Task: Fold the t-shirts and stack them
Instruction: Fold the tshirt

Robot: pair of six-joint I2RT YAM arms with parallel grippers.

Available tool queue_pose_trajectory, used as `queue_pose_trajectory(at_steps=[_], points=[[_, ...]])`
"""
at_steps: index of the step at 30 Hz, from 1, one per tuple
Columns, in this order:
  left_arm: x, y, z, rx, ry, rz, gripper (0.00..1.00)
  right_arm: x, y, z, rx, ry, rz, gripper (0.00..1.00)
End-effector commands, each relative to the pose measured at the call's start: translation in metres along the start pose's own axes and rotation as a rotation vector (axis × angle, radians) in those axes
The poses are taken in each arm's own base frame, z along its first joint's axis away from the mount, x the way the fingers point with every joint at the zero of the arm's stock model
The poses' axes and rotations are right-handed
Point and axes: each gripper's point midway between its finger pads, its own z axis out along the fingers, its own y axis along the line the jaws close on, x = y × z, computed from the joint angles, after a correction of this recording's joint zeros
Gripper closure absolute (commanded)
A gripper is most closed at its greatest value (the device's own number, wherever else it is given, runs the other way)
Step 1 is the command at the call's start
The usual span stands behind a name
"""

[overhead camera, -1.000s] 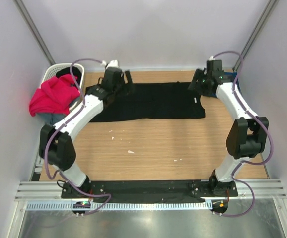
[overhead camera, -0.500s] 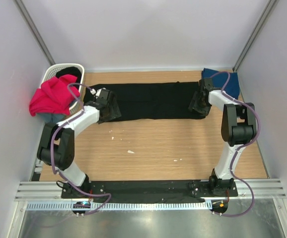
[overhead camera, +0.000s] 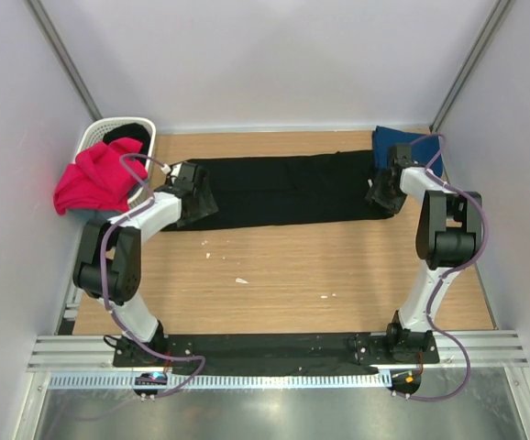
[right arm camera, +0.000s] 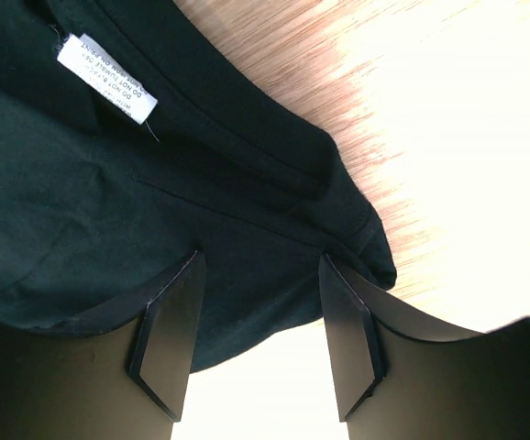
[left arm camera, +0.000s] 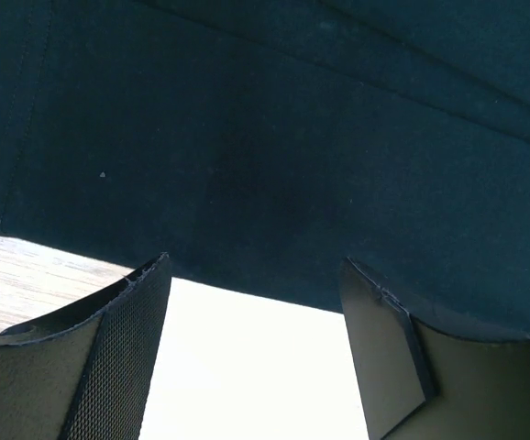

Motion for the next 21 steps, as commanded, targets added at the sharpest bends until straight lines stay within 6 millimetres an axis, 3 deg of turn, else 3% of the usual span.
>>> queue_pose_trajectory(at_steps=[1,3,4,6,7,8,10,11,14,16,17,18,21], points=[[-0.019,-0.005,-0.001,0.016,-0.063,0.001,0.26,-0.013,0.01,-0.018,-0.039,-0.023,-0.007,0.41],[-0.029,-0.016,-0.011,0.07,-0.075,0.037,0.26,-0.021,0.017,-0.031,-0.066,-0.042,-0.008,0.38],[-0.043,-0.027,-0.02,0.11,-0.102,0.057,0.23,-0.031,0.024,-0.048,-0.088,-0.075,-0.013,0.36],[-0.058,-0.042,-0.035,0.184,-0.126,0.146,0.2,-0.039,0.03,-0.069,-0.11,-0.099,-0.021,0.24],[-0.078,-0.053,-0.047,0.217,-0.17,0.162,0.17,-0.046,0.038,-0.085,-0.131,-0.134,-0.03,0.18],[-0.085,-0.059,-0.053,0.241,-0.19,0.188,0.15,-0.057,0.046,-0.1,-0.152,-0.173,-0.025,0.08],[-0.098,-0.07,-0.057,0.283,-0.225,0.297,0.12,-0.068,0.057,-0.119,-0.187,-0.219,-0.011,0.0],[-0.109,-0.075,-0.059,0.29,-0.252,0.326,0.11,-0.065,0.072,-0.13,-0.221,-0.232,-0.024,0.0],[-0.121,-0.084,-0.041,0.303,-0.265,0.391,0.09,-0.066,0.097,-0.135,-0.268,-0.258,0.02,0.0],[-0.11,-0.088,-0.014,0.314,-0.204,0.406,0.09,-0.066,0.109,-0.132,-0.269,-0.282,0.061,0.0],[-0.116,-0.091,-0.009,0.317,-0.206,0.398,0.09,-0.059,0.117,-0.124,-0.26,-0.272,0.06,0.0],[-0.106,-0.091,0.011,0.309,-0.163,0.399,0.09,-0.06,0.124,-0.122,-0.267,-0.285,0.095,0.0],[-0.099,-0.094,0.027,0.318,-0.132,0.382,0.1,-0.052,0.132,-0.097,-0.224,-0.314,0.128,0.0]])
